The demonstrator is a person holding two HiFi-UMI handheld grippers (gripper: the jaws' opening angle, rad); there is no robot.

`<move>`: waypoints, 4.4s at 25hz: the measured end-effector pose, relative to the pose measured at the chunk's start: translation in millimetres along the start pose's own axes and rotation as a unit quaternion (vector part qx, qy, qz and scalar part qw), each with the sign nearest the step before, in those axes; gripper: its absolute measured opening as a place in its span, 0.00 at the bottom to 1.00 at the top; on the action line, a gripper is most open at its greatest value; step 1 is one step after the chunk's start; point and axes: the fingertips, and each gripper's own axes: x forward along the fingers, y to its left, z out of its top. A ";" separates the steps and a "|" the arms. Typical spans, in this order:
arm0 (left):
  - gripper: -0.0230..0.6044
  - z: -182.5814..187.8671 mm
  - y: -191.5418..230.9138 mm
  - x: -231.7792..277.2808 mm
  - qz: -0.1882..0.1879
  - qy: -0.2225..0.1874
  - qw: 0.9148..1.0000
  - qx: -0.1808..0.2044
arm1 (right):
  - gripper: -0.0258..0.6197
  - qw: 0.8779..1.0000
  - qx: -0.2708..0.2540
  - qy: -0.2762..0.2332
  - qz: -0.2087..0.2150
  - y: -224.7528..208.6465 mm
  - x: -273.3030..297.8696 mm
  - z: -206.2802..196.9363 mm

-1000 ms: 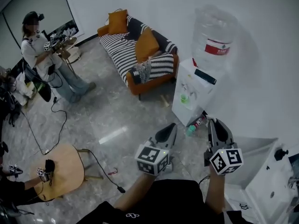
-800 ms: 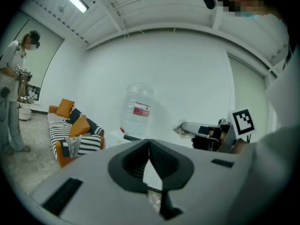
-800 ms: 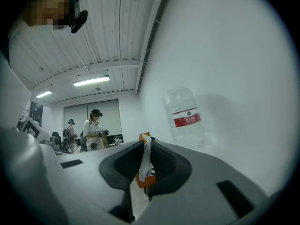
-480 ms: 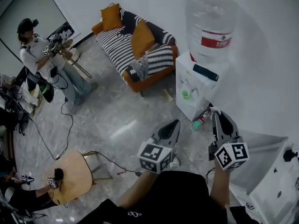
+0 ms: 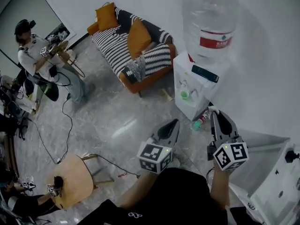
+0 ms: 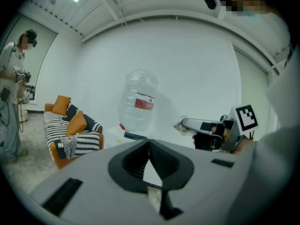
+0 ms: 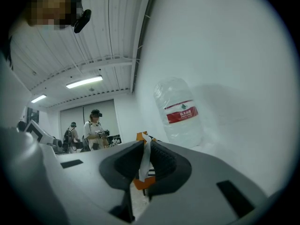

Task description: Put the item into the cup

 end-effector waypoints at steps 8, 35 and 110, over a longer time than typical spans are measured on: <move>0.06 -16.0 49.4 25.2 0.015 0.019 0.999 -0.038 | 0.11 0.999 0.000 0.042 -0.005 -7.1 50.2 -32.8; 0.06 -252.4 226.0 234.9 -0.015 0.199 0.977 -0.076 | 0.11 0.977 0.008 0.194 -0.088 -100.9 247.0 -324.7; 0.06 -211.0 160.3 184.3 -0.029 0.122 0.991 -0.043 | 0.06 0.979 -0.092 0.127 -0.128 -98.5 156.7 -236.9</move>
